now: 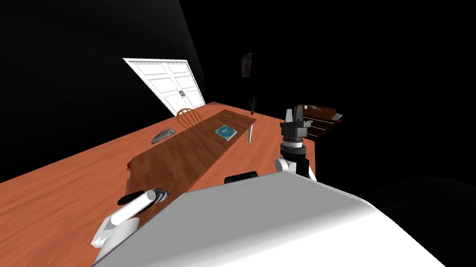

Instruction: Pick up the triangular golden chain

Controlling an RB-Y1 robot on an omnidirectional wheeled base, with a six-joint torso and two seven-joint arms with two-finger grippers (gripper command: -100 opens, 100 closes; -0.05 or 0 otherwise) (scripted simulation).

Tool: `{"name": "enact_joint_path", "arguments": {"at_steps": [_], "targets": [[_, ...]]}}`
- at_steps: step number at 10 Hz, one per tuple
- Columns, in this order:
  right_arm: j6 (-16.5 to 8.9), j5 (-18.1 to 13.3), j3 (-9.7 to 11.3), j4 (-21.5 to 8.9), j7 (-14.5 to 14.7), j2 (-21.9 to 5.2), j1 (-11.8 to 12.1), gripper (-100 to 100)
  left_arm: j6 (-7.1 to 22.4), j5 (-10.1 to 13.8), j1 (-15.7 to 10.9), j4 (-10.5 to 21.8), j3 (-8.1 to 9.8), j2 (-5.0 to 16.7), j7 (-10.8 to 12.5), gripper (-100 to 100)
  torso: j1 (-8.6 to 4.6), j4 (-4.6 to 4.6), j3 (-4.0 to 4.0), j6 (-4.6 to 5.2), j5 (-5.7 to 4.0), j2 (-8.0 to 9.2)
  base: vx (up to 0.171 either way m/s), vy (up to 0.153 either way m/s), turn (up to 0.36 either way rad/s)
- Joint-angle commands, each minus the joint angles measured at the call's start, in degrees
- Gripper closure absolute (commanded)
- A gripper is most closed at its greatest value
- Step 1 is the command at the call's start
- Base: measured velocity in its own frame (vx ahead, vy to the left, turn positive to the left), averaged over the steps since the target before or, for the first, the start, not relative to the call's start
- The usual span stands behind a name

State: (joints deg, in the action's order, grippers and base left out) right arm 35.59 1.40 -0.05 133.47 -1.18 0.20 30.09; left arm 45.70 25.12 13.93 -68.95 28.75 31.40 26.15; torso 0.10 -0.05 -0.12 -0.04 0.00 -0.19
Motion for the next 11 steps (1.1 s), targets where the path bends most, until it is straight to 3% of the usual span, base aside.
{"name": "enact_joint_path", "arguments": {"at_steps": [1,2,3,4,5,7,8,9,11], "targets": [[0.0,0.0,0.0,0.0,0.0,0.0,0.0,0,1.98,0.64,0.53,1.08,0.43,0.3,0.45,-100,0.0,0.0,0.0,0.0,0.0,0.0,0.072,0.021,-0.029],[0.0,0.0,0.0,0.0,0.0,0.0,0.0,0,2.91,0.97,0.72,2.34,0.35,0.07,0.64,-100,-0.01,0.0,0.01,0.0,-0.01,0.01,0.071,0.03,-0.03],[0.0,0.0,0.0,0.0,0.0,0.0,0.0,0,2.37,0.86,1.11,0.95,0.46,0.04,0.49,-100,0.01,0.0,0.02,-0.01,0.0,0.03,0.031,0.016,-0.004],[0.0,0.0,0.0,0.0,0.0,0.0,0.0,0,2.65,0.9,1.22,0.94,0.48,-0.01,0.57,0,-0.04,0.03,0.07,0.0,-0.01,0.14,0.006,0.003,0.0],[0.0,0.0,0.0,0.0,0.0,0.0,-0.01,0,0.67,0.22,0.52,2.89,0.04,-0.89,0.14,-100,-0.08,0.05,0.13,0.0,-0.02,0.23,0.026,0.04,0.031],[0.0,0.0,0.0,0.0,0.0,0.0,0.0,0,-0.89,-0.32,-0.03,4.45,-0.31,-1.6,-0.2,-100,0.08,0.04,0.1,0.0,0.02,0.17,0.033,0.055,0.015],[0.0,0.0,0.0,0.0,0.0,0.0,0.0,0,-0.1,-0.08,0.12,3.88,-0.16,-1.28,-0.03,-100,0.11,0.04,0.1,0.0,0.03,0.17,0.012,0.025,-0.002],[0.0,0.0,0.0,0.0,0.0,0.0,-0.01,0,-0.36,-0.13,0.06,4.05,-0.2,-1.32,-0.09,100,0.01,0.05,0.13,0.0,0.0,0.23,0.0,0.0,0.0],[0.0,0.0,0.0,0.0,0.0,0.0,-0.01,0,-0.28,-0.12,0.1,4.06,-0.24,-1.37,-0.1,100,-0.05,0.08,0.16,0.01,-0.05,0.27,0.0,0.0,0.0]]}}
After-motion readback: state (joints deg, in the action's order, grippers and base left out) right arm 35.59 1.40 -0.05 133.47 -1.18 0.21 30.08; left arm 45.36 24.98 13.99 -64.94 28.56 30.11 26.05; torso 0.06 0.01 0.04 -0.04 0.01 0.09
